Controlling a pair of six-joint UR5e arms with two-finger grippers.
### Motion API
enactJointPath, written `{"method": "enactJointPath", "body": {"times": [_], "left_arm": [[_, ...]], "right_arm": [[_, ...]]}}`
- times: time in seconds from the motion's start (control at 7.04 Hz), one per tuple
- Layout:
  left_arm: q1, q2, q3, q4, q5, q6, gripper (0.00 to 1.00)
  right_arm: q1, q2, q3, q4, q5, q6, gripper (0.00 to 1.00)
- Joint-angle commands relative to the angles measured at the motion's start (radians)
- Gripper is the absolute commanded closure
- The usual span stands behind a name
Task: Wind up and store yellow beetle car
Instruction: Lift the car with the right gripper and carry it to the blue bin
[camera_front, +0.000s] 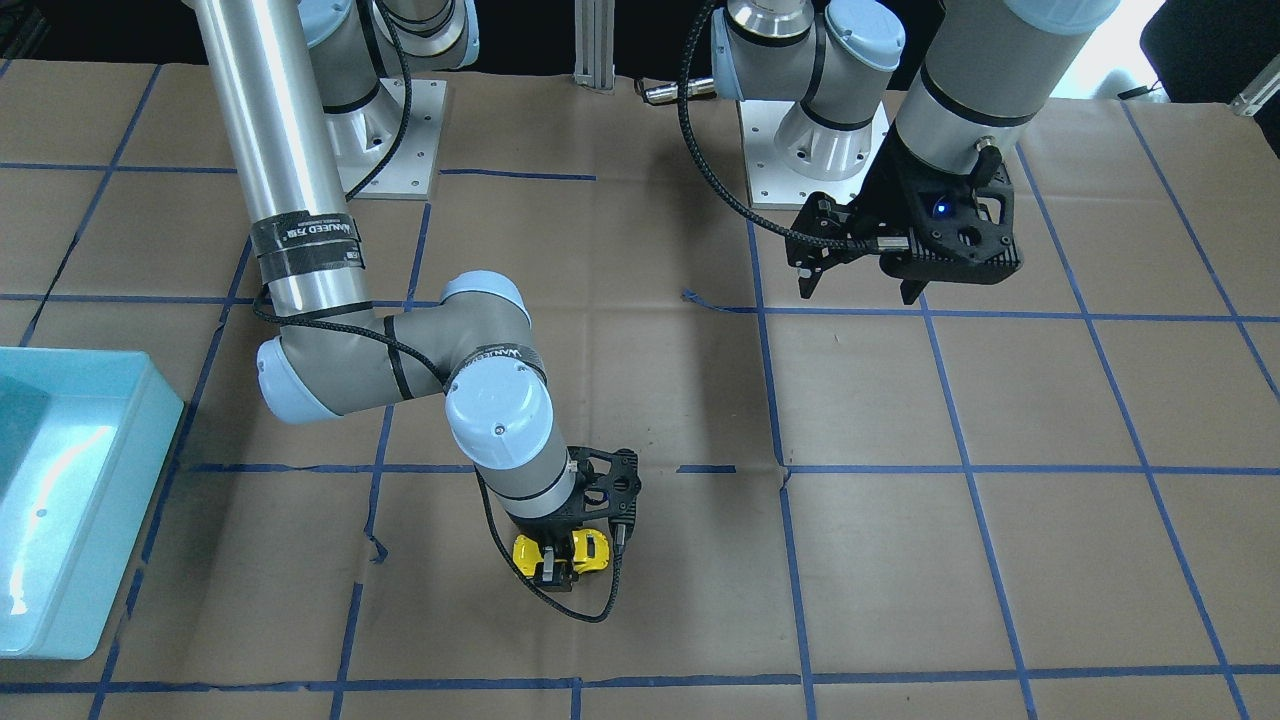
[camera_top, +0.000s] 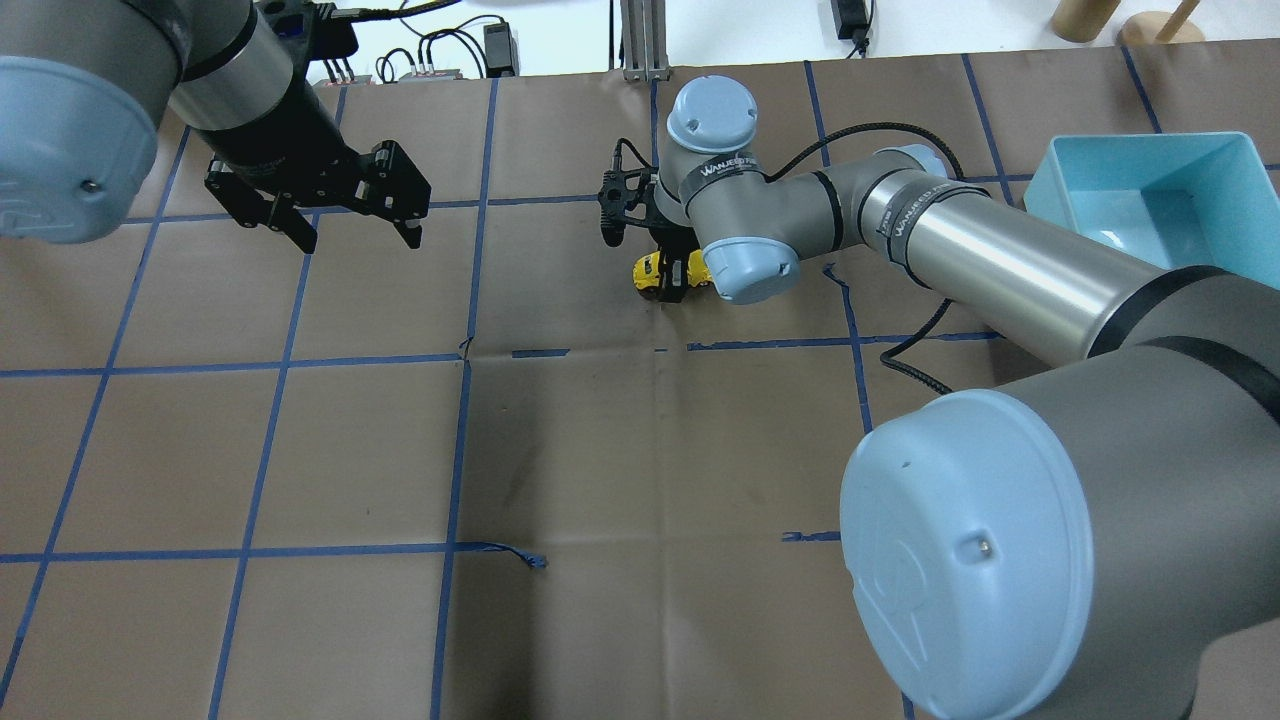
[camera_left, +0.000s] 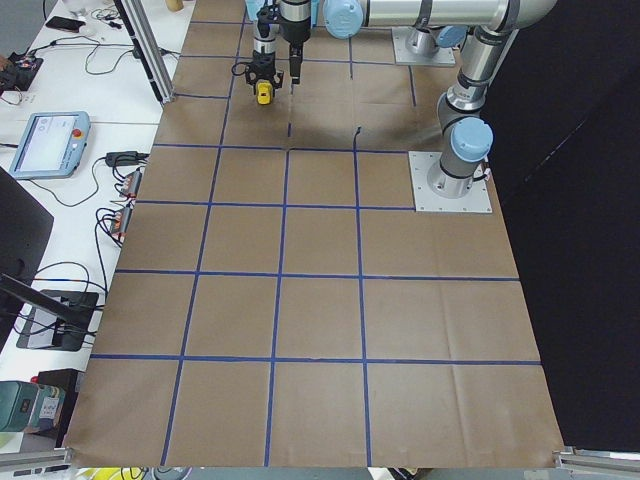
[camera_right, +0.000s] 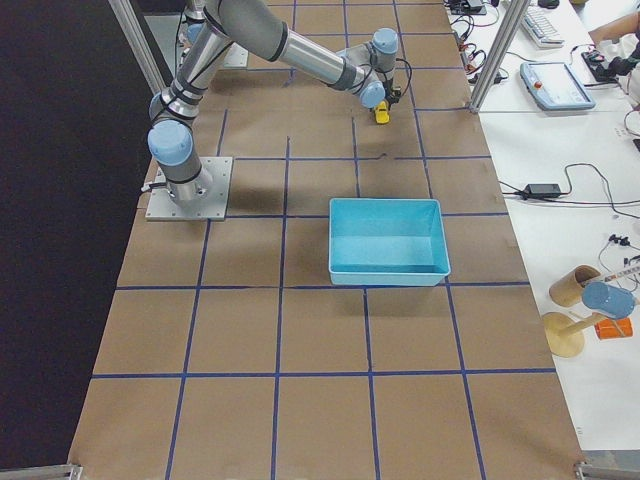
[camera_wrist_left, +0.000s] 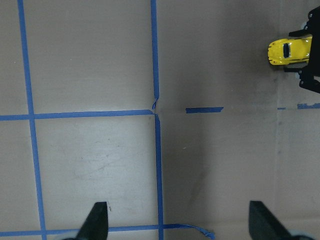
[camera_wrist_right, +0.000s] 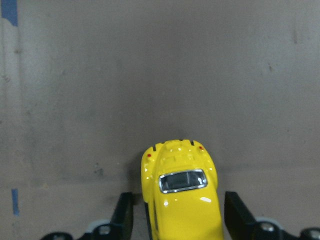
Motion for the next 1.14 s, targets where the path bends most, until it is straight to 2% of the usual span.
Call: {"method": "enactJointPath", "body": {"times": [0.0, 0.28, 0.57, 0.71, 0.85, 0.99], "left_arm": [[0.0, 0.0, -0.001, 0.004, 0.0, 0.0, 0.01], [-0.002, 0.0, -0.001, 0.004, 0.0, 0.002, 0.01], [0.0, 0.0, -0.001, 0.005, 0.002, 0.002, 0.01], [0.0, 0.0, -0.001, 0.005, 0.002, 0.002, 0.01], [0.0, 0.0, -0.001, 0.004, 0.002, 0.002, 0.01], [0.0, 0.0, -0.001, 0.005, 0.002, 0.002, 0.01]], "right_arm": [[-0.009, -0.02, -0.011, 0.041, -0.002, 0.0, 0.83], [-0.043, -0.072, -0.063, 0.18, -0.01, 0.0, 0.82], [-0.161, -0.124, -0.165, 0.495, -0.011, -0.001, 0.83], [-0.21, -0.147, -0.202, 0.586, -0.019, 0.0, 0.84], [-0.274, -0.171, -0.212, 0.642, -0.063, -0.006, 0.89], [-0.335, -0.176, -0.216, 0.642, -0.112, -0.018, 0.91]]}}
